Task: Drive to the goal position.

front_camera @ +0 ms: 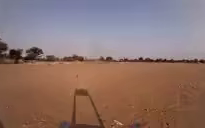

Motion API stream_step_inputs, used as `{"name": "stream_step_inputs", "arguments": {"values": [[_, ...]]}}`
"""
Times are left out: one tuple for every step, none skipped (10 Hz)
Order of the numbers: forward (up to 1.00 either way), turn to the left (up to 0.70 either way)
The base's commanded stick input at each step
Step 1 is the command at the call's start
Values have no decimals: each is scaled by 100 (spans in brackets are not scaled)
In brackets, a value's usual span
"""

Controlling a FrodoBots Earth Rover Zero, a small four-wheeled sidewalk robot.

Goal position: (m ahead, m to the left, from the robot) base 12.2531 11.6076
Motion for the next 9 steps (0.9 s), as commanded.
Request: {"name": "stream_step_inputs", "arguments": {"values": [[69,0],[68,0],[68,0],[68,0],[68,0],[68,0],[68,0],[68,0],[68,0]]}}
